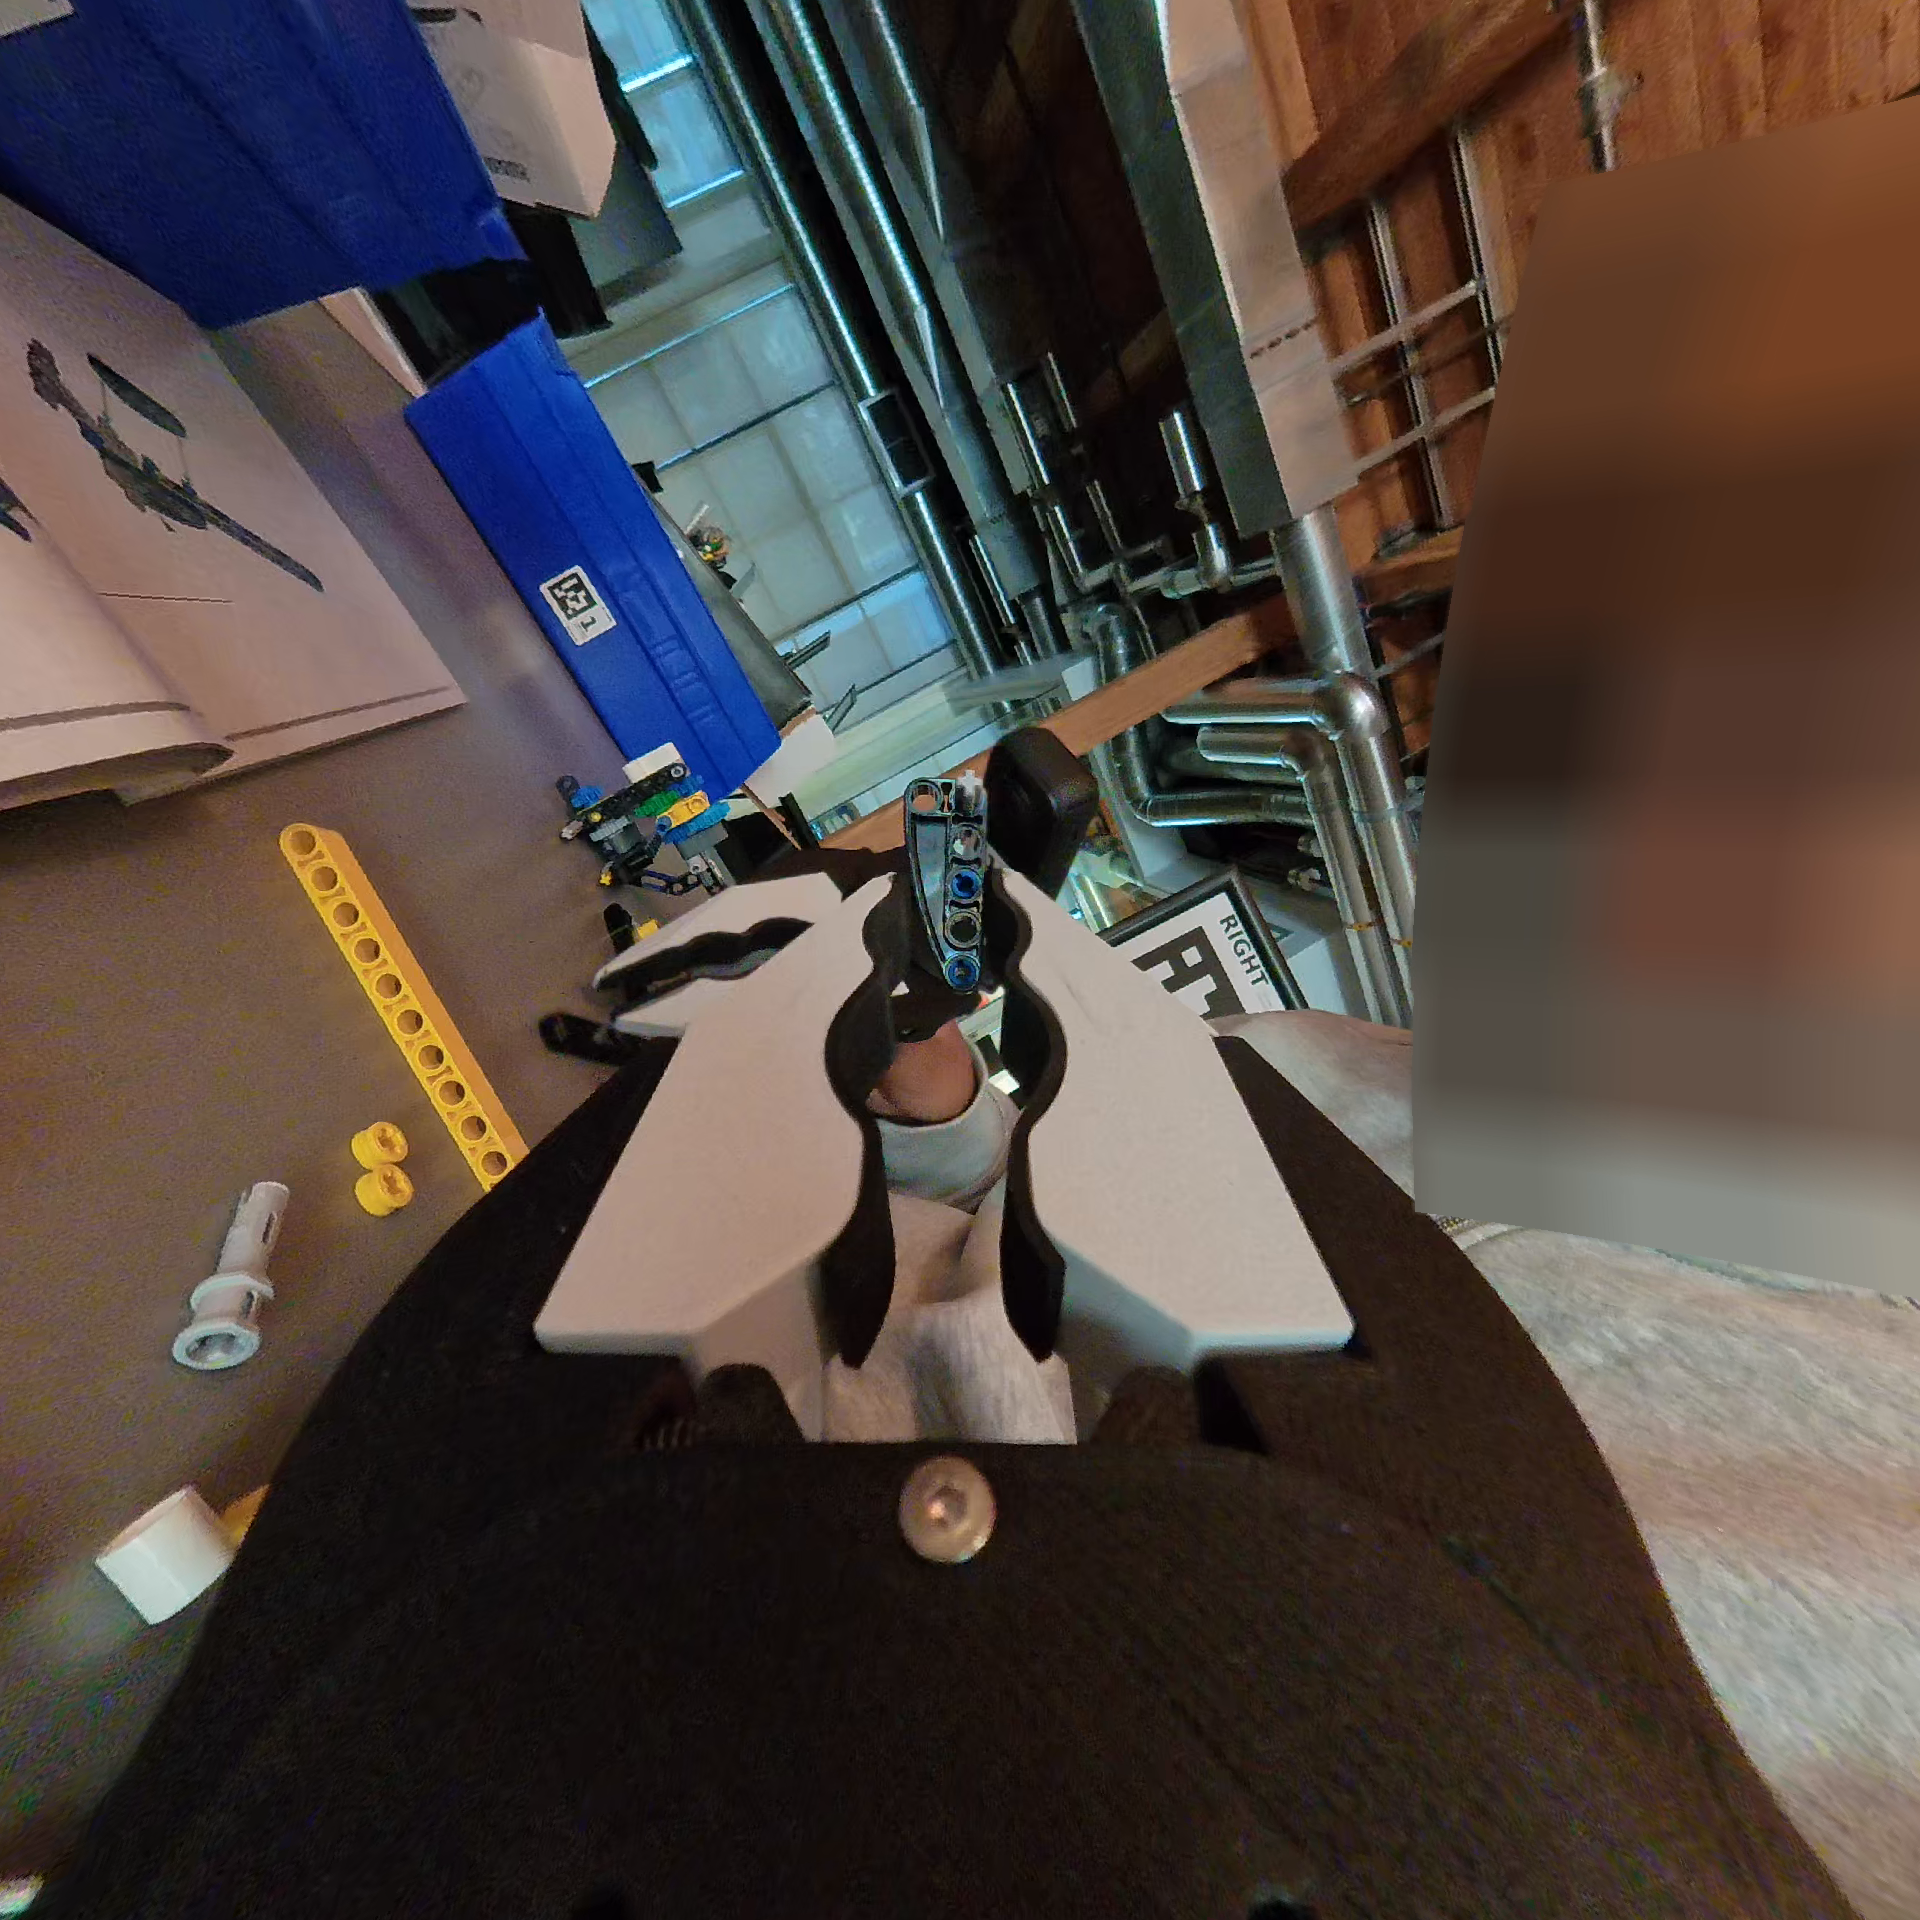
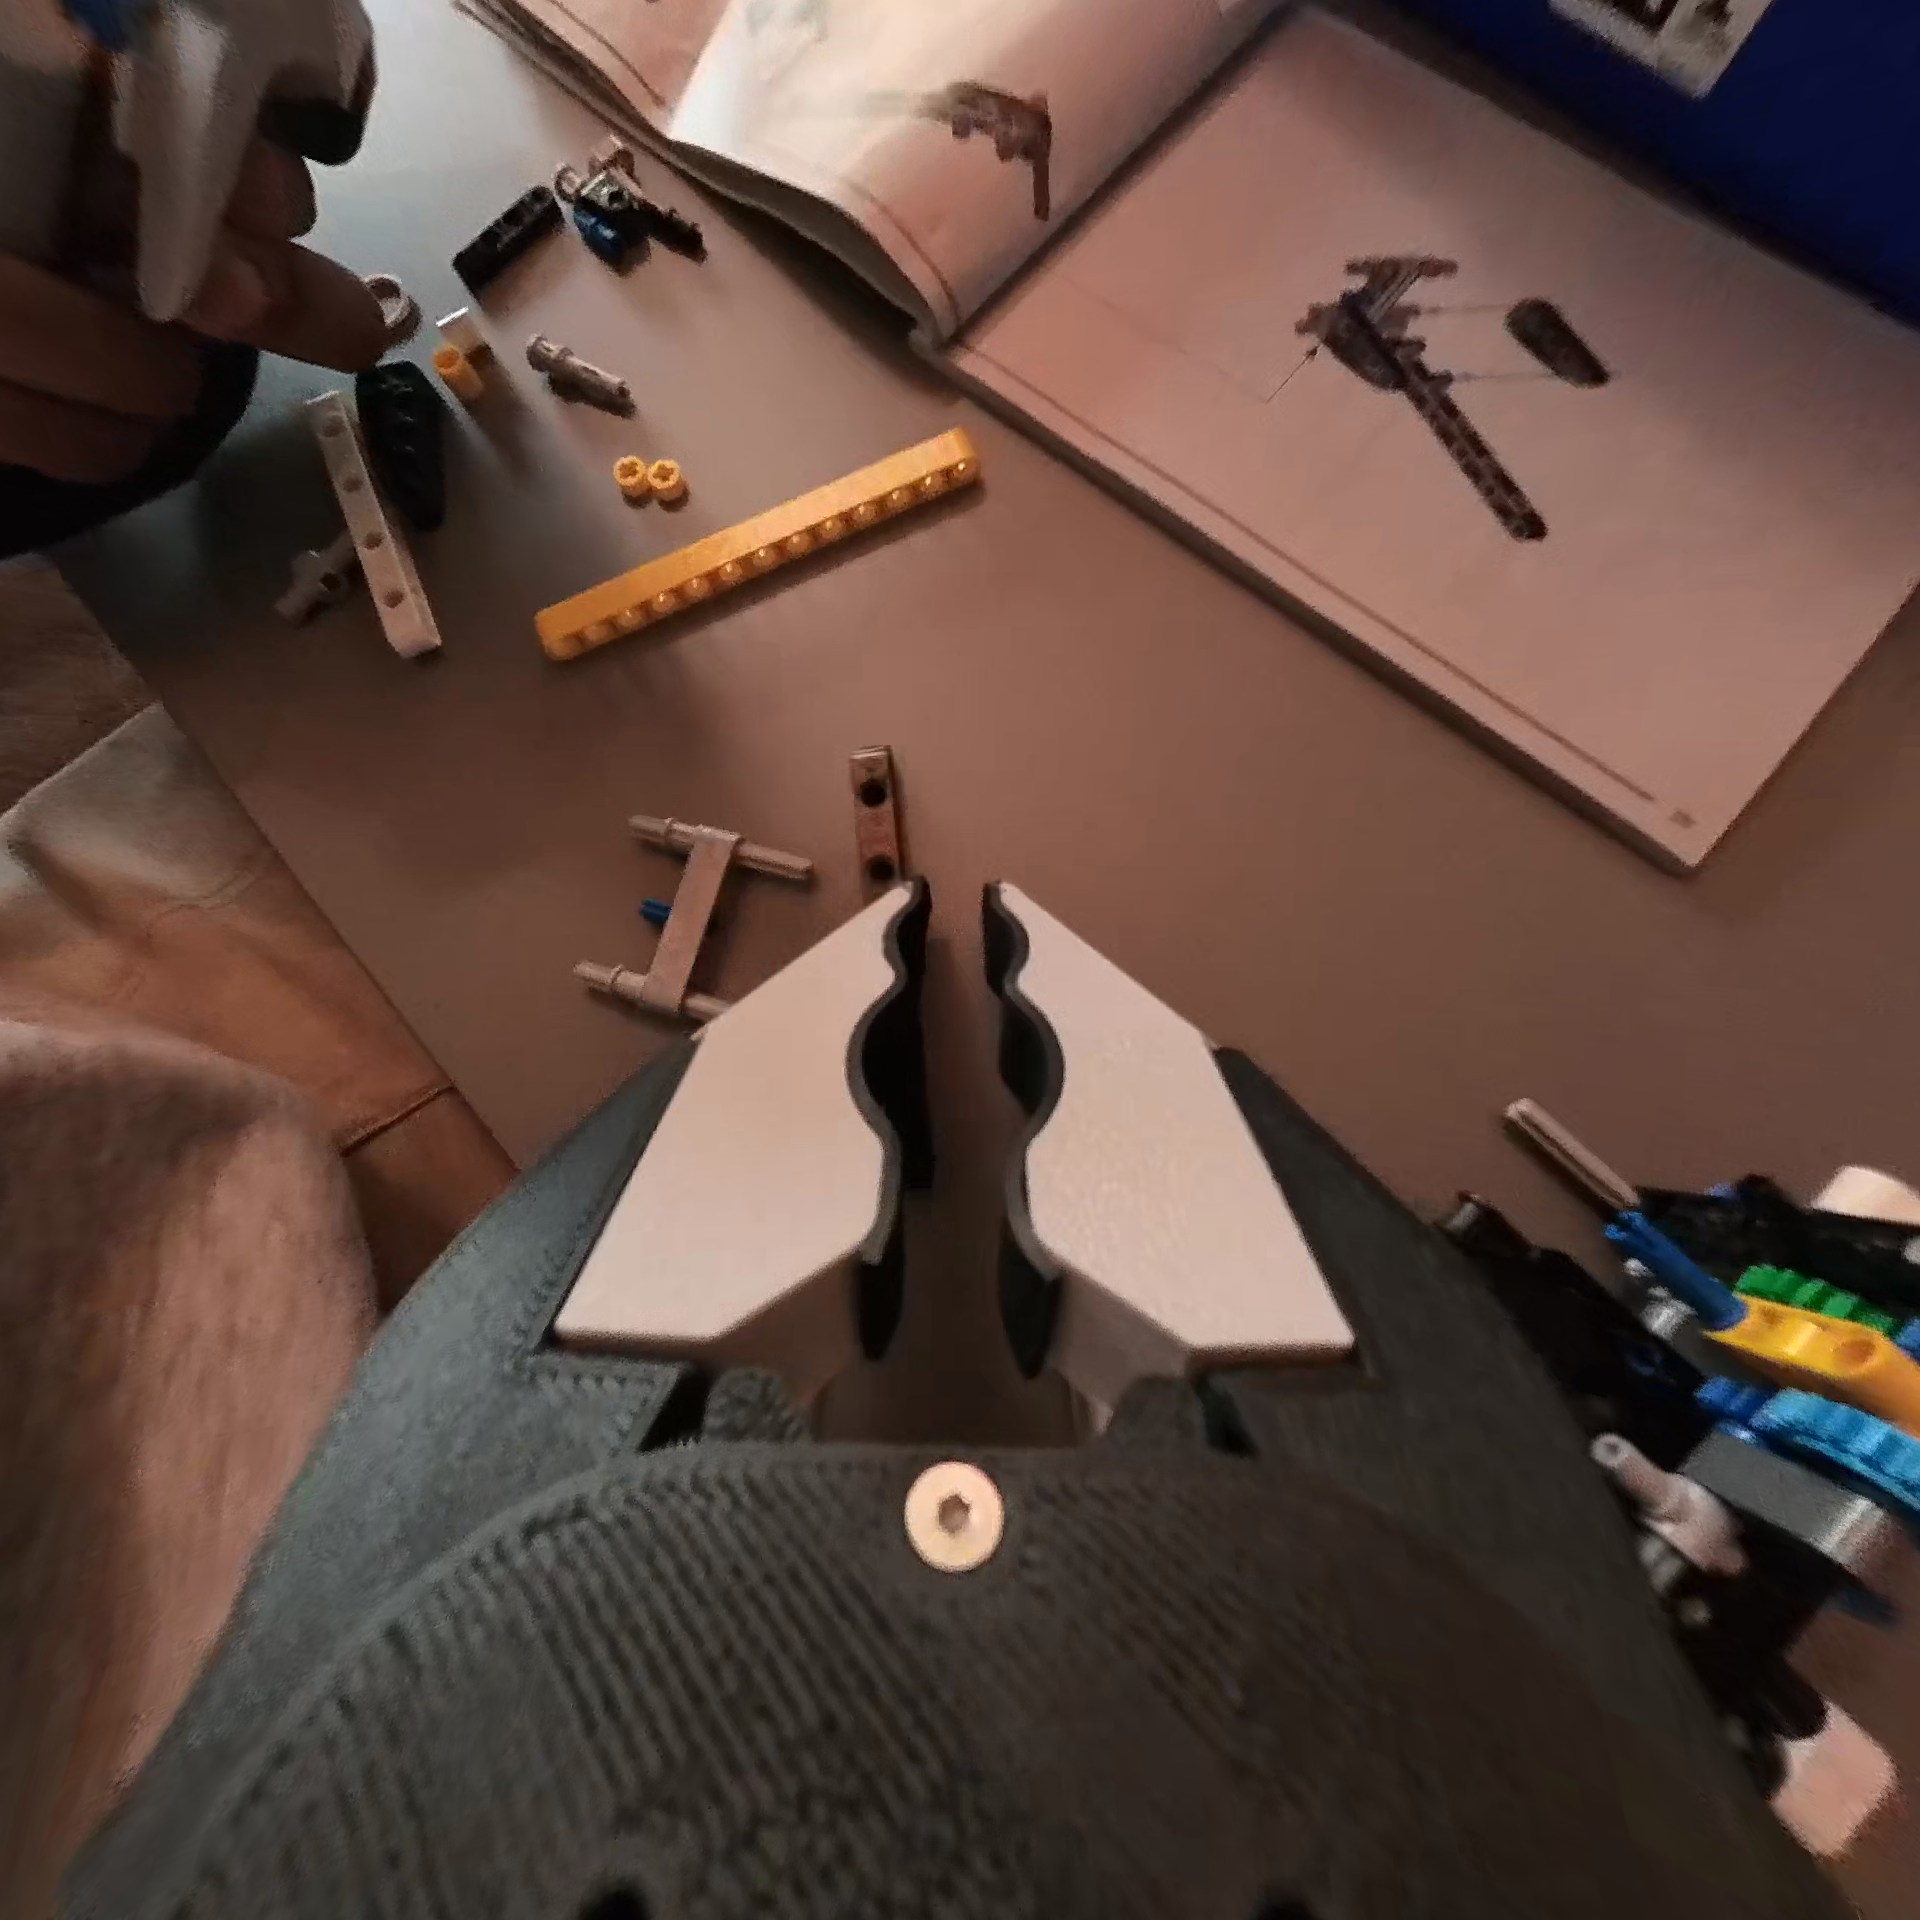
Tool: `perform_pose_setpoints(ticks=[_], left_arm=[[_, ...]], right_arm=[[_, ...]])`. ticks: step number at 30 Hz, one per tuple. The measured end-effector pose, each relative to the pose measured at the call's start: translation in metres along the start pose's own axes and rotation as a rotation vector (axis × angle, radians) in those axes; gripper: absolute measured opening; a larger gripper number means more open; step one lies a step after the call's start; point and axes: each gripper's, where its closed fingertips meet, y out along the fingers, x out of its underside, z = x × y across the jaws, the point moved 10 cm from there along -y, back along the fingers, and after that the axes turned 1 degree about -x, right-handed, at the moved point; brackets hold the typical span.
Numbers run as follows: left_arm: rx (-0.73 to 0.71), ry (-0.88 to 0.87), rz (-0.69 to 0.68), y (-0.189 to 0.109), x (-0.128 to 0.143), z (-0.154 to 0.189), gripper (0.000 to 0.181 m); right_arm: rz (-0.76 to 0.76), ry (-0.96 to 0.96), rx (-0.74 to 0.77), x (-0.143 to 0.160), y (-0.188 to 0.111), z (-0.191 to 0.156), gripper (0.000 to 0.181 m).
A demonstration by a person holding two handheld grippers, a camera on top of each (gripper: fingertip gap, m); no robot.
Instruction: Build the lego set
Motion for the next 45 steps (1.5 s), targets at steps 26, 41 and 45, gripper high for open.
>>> perform_pose_setpoints(ticks=[26, 41, 45], left_arm=[[0.005, -0.012, 0.0, 0.0, 0.0, -0.001, 0.01], [0.004, -0.014, 0.001, -0.001, 0.0, -0.001, 0.011], [0.001, -0.014, 0.001, -0.001, 0.0, -0.002, 0.011]], right_arm=[[-0.042, -0.033, -0.199, 0.005, 0.002, -0.007, 0.015], [0.028, -0.048, -0.12, 0.002, 0.001, -0.003, 0.007], [0.077, -0.035, -0.141, -0.001, -0.002, -0.003, 0.007]])
